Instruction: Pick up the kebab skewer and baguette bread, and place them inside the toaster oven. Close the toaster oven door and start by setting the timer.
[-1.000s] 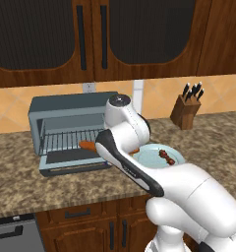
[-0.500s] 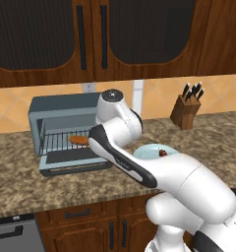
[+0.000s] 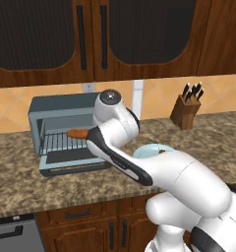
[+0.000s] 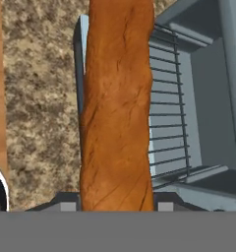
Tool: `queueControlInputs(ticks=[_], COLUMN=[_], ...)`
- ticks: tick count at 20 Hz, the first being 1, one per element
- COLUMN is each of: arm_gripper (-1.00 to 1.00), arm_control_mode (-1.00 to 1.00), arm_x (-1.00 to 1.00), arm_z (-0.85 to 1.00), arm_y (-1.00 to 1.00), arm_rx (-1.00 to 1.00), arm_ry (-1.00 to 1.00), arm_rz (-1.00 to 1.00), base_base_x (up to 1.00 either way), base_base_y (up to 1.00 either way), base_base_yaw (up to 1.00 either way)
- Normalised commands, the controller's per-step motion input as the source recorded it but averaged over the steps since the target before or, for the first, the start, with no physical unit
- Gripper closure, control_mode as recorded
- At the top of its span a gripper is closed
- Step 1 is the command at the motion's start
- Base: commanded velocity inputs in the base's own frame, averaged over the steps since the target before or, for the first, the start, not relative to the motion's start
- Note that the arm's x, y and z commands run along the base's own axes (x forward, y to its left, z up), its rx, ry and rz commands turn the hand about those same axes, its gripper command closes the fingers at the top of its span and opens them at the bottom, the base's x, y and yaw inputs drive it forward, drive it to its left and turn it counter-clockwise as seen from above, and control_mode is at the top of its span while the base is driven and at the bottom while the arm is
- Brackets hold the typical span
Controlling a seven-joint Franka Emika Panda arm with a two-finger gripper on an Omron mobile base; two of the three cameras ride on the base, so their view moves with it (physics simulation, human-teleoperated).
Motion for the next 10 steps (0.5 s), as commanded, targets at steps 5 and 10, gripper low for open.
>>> queueControlInputs(ticks=[5, 10], arm_gripper=[1.00, 1.00], arm_control_mode=[-1.00, -1.00], arm_x=[0.40, 0.30], arm_z=[-0.01, 0.00], arm_y=[0.08, 0.39], arm_rx=[-0.03, -0.05], arm_ry=[-0.02, -0.04], arm_rz=[0.00, 0.00], base_base_x=[0.00, 0.00], base_base_y=[0.00, 0.00], base_base_yaw=[0.00, 0.00])
